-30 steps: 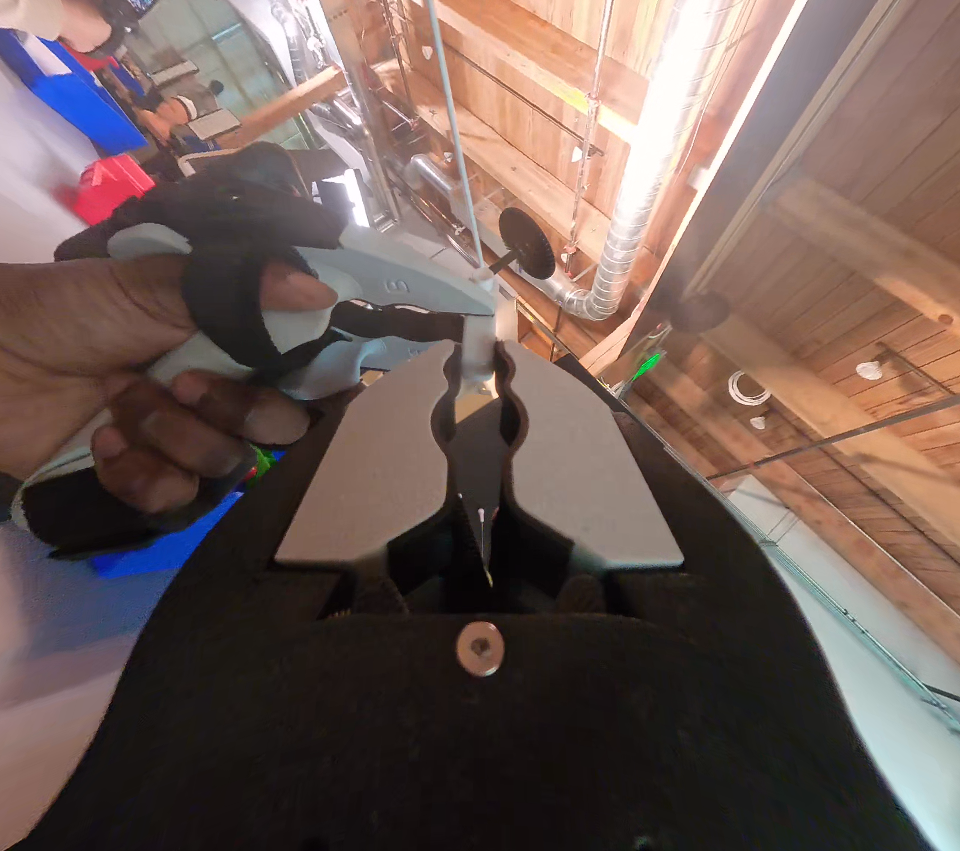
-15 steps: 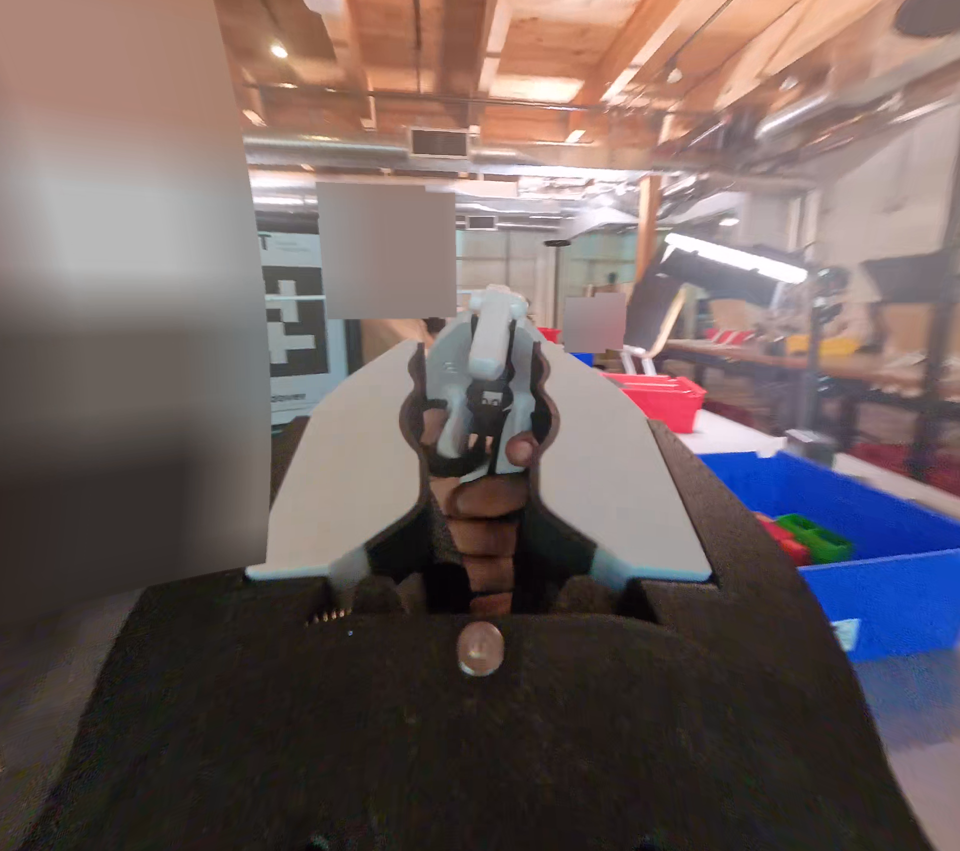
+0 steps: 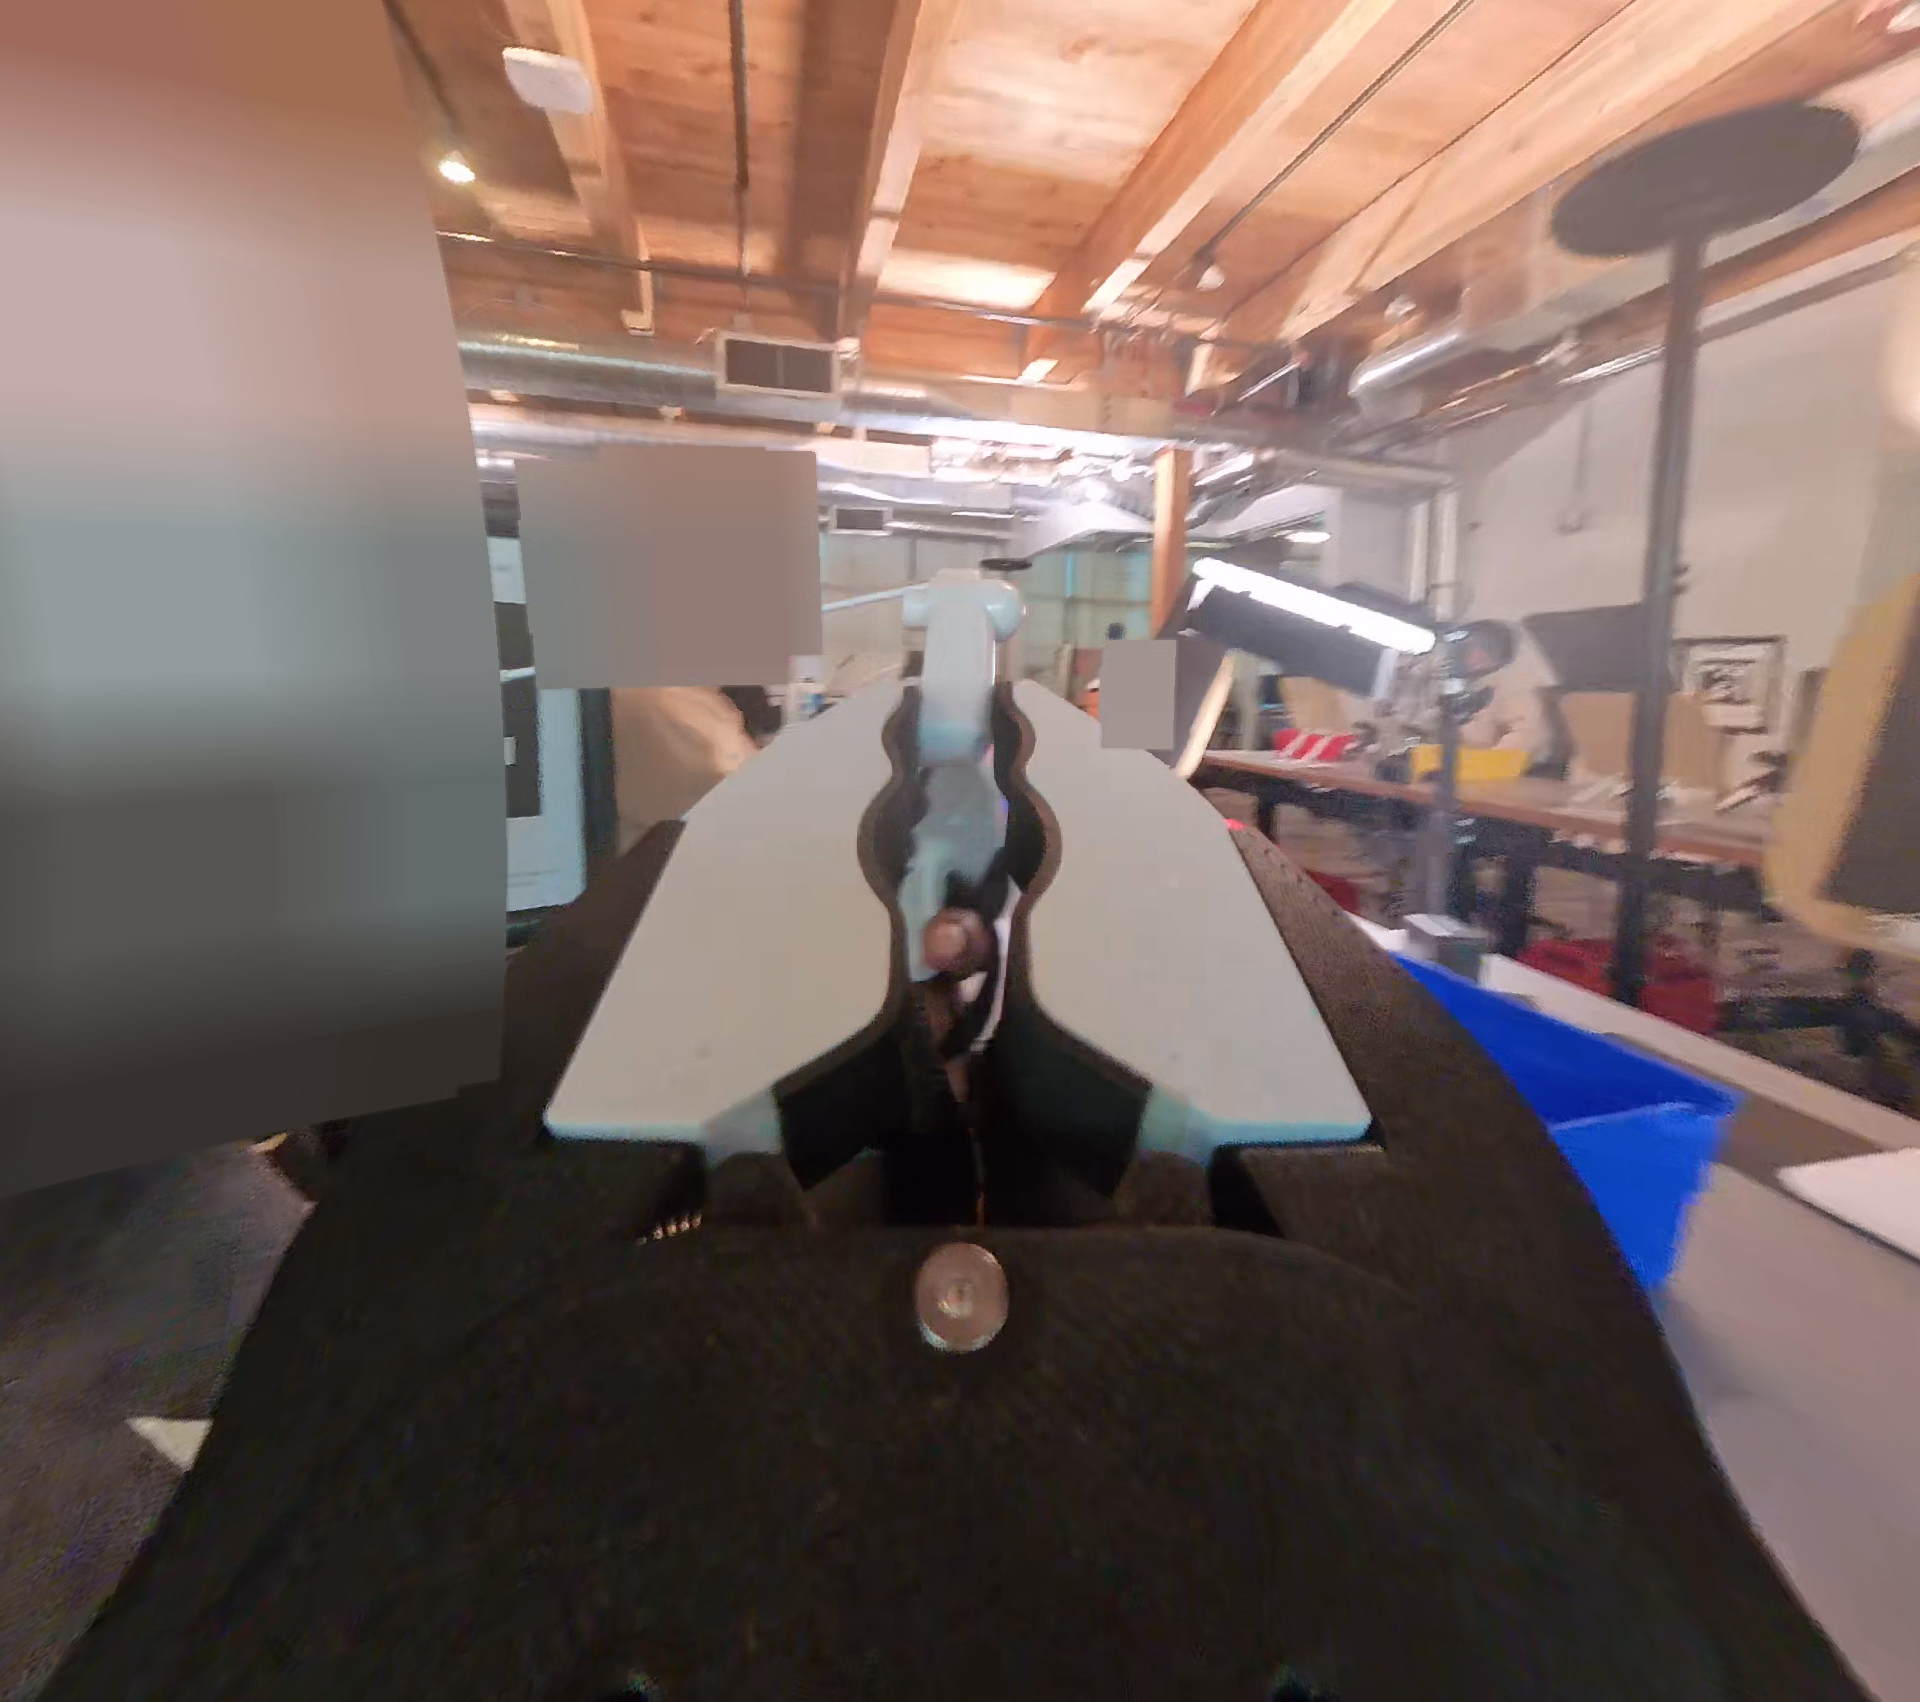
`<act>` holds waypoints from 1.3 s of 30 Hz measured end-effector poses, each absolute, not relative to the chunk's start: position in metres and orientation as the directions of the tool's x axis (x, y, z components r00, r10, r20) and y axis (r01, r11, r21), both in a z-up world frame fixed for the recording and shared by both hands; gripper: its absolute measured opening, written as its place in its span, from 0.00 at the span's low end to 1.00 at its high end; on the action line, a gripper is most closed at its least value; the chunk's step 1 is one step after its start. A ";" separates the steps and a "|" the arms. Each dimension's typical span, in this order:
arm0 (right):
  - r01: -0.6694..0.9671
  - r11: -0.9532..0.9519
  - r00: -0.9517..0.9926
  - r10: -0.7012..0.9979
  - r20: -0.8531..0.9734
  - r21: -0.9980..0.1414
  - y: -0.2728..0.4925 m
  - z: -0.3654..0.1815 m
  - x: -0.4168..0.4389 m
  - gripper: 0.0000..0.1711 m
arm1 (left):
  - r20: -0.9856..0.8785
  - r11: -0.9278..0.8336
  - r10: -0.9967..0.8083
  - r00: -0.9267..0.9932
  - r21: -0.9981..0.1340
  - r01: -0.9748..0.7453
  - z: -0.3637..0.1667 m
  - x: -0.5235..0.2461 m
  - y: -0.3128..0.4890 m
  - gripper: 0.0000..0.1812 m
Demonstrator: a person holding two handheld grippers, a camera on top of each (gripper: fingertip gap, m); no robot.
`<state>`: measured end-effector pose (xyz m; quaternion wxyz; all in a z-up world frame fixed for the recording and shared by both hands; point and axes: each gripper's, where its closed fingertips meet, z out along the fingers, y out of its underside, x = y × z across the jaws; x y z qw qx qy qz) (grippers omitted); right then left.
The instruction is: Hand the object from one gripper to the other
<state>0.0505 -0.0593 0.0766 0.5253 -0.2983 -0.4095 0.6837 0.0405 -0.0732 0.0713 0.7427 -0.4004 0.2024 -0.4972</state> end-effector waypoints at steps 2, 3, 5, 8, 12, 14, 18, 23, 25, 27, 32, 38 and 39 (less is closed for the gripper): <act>-0.503 -0.019 -0.135 0.989 0.057 -0.864 -0.033 0.087 0.069 0.08 | 0.082 0.214 -0.884 0.461 -0.805 0.554 0.071 0.037 -0.071 0.07; -0.513 0.054 -0.027 0.996 0.079 -0.857 -0.014 0.093 0.082 0.08 | 0.065 0.240 -0.870 0.489 -0.810 0.535 0.072 0.035 -0.070 0.08; -0.459 0.249 0.256 0.956 0.141 -0.853 0.031 0.099 0.112 0.08 | 0.016 0.305 -0.830 0.557 -0.824 0.478 0.072 0.029 -0.069 0.09; -0.196 0.469 0.680 0.698 0.225 -0.861 0.111 0.091 0.172 0.08 | -0.060 0.406 -0.745 0.664 -0.831 0.380 0.076 0.017 -0.068 0.10; 0.275 0.482 0.871 0.241 0.428 -0.832 0.187 0.060 0.238 0.08 | -0.125 0.522 -0.640 0.759 -0.795 0.309 0.089 -0.004 -0.077 0.10; 0.457 0.393 0.849 0.074 0.523 -0.798 0.213 0.041 0.258 0.08 | -0.134 0.572 -0.614 0.778 -0.755 0.321 0.098 -0.016 -0.086 0.10; 0.593 0.261 0.792 -0.018 0.611 -0.761 0.250 0.003 0.265 0.08 | -0.093 0.611 -0.598 0.796 -0.696 0.378 0.111 -0.044 -0.100 0.10; 0.671 0.157 0.734 -0.006 0.679 -0.725 0.277 -0.038 0.261 0.08 | 0.002 0.661 -0.500 0.866 -0.645 0.383 0.120 -0.088 -0.103 0.13; 0.666 0.130 0.737 0.037 0.675 -0.735 0.284 -0.051 0.259 0.08 | 0.021 0.751 -0.363 0.932 -0.586 0.305 0.125 -0.111 -0.106 0.25; 0.667 0.090 0.736 0.075 0.673 -0.739 0.290 -0.064 0.260 0.08 | -0.048 0.816 -0.189 0.981 -0.563 0.130 0.125 -0.123 -0.108 0.32; 0.658 0.015 0.743 0.144 0.653 -0.752 0.298 -0.087 0.264 0.08 | -0.147 0.756 -0.024 0.989 -0.650 -0.078 0.117 -0.138 -0.094 0.43; 0.637 -0.097 0.759 0.255 0.599 -0.765 0.300 -0.109 0.264 0.12 | -0.272 0.524 0.078 0.959 -0.807 -0.272 0.087 -0.157 -0.062 0.45; 0.619 -0.110 0.770 0.279 0.574 -0.777 0.299 -0.111 0.263 0.15 | -0.290 0.476 0.083 0.953 -0.829 -0.293 0.080 -0.159 -0.056 0.45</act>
